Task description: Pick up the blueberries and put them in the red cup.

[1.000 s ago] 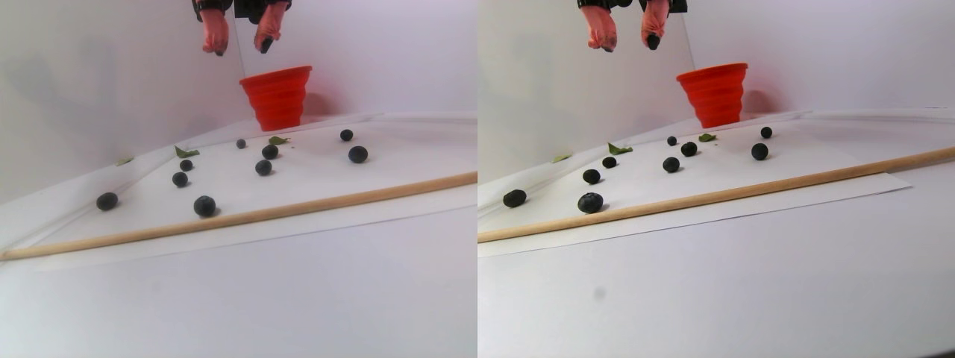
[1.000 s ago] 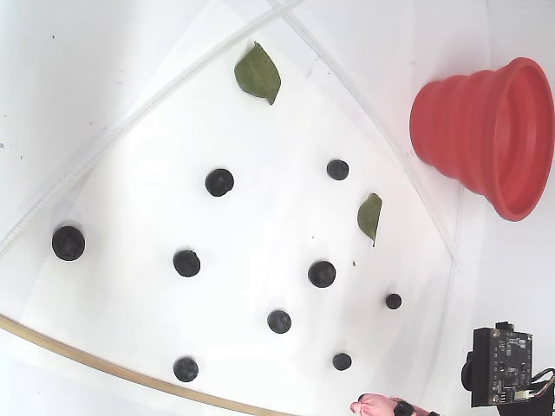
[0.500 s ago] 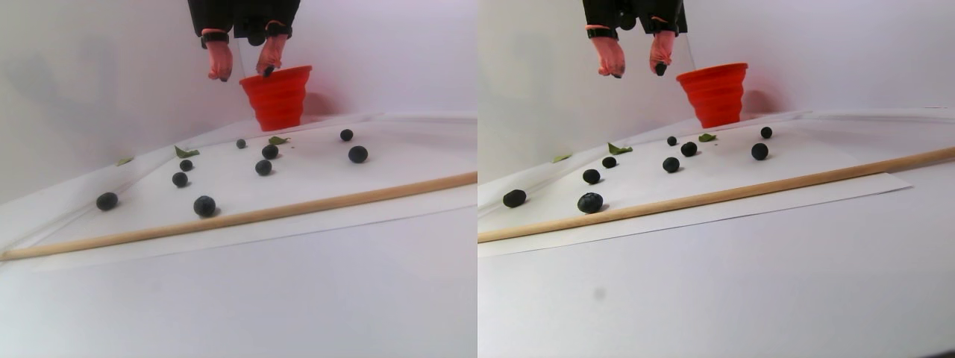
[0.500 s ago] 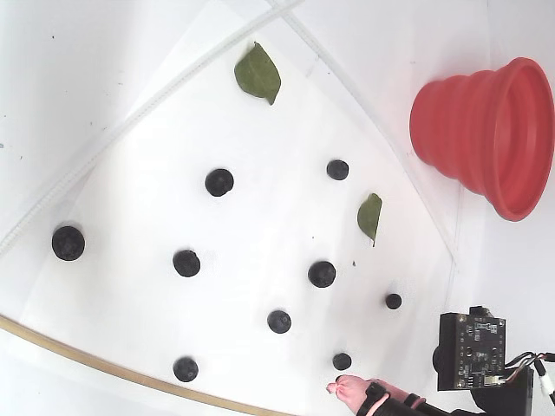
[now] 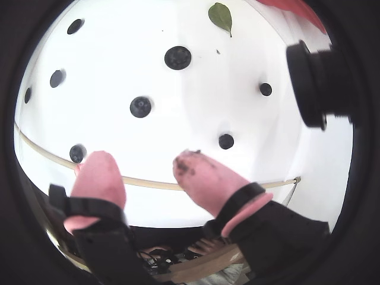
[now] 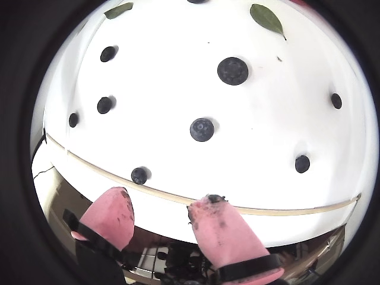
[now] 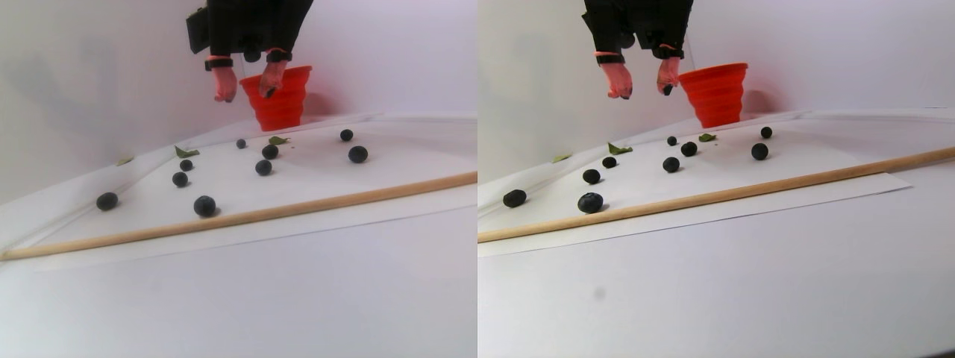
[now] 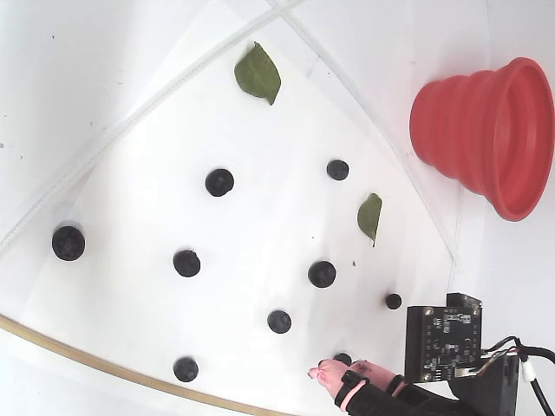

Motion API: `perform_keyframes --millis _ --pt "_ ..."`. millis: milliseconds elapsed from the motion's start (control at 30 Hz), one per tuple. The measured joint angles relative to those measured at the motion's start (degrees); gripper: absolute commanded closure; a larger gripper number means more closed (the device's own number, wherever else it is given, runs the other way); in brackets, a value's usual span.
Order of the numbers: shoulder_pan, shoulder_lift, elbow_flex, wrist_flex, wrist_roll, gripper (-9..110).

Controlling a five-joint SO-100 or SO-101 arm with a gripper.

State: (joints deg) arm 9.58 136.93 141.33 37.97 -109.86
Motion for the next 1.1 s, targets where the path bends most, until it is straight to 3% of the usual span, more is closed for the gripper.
perform_keyframes --millis 1100 --pt "1.67 -12.92 4.31 -17.67 -9.23 83"
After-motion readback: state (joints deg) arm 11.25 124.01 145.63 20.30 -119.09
